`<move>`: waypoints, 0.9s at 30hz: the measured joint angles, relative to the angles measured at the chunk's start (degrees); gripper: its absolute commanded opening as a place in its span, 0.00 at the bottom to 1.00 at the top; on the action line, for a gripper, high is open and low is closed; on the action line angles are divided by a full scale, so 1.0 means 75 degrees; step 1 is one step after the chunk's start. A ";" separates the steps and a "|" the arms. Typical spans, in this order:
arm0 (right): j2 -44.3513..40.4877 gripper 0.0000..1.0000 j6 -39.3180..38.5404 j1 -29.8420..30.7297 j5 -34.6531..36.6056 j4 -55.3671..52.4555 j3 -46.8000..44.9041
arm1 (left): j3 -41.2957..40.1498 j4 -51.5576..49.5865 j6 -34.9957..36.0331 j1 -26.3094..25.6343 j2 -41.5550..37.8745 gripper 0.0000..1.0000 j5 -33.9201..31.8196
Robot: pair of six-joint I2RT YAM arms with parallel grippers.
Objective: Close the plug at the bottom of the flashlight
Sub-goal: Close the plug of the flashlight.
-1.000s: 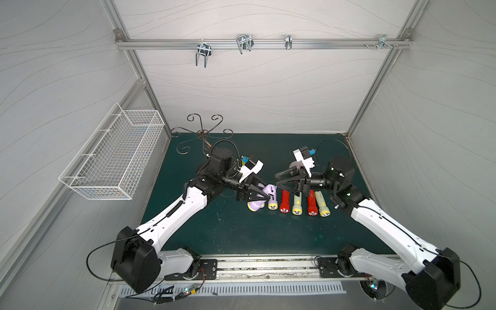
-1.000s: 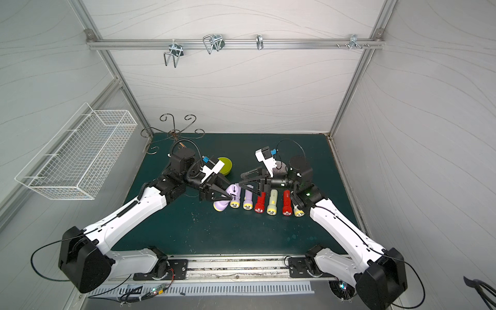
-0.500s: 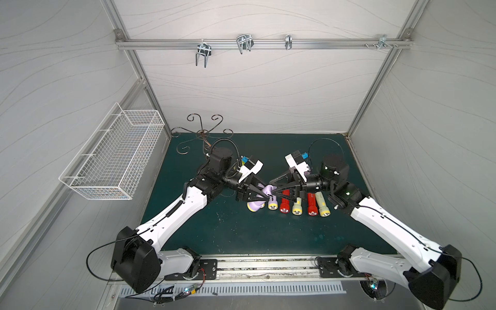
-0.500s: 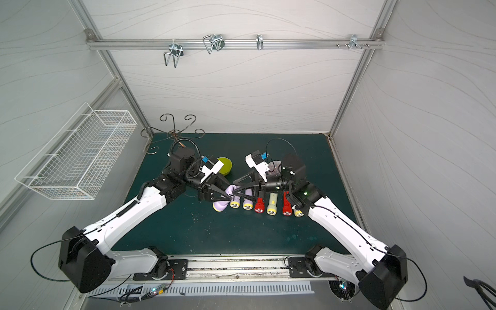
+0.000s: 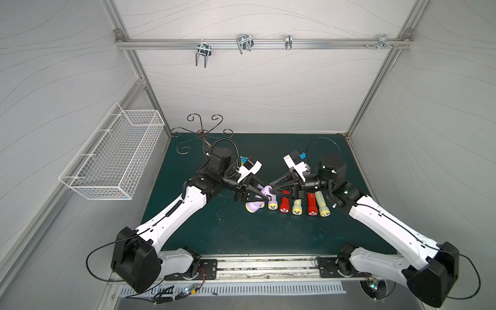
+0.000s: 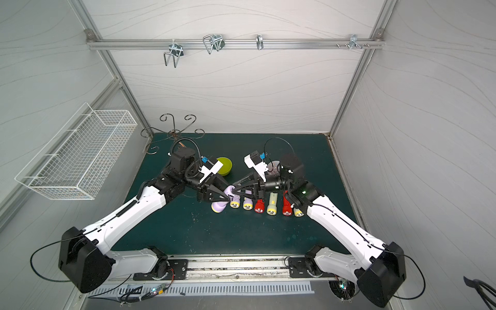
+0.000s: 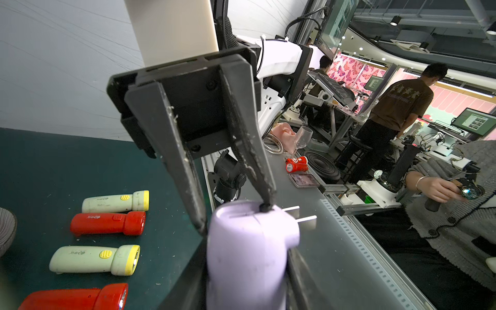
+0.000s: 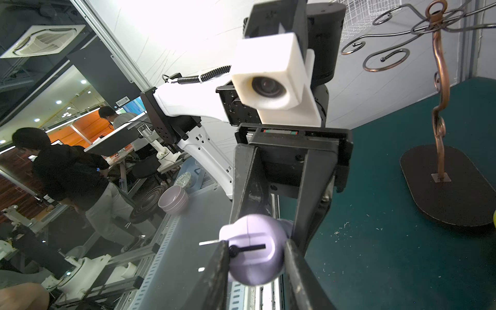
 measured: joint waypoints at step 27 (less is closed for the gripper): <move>0.0087 0.48 -0.0160 0.0003 -0.0090 -0.0356 0.0388 | 0.0163 -0.0172 0.0201 0.0003 0.0000 0.00 0.0175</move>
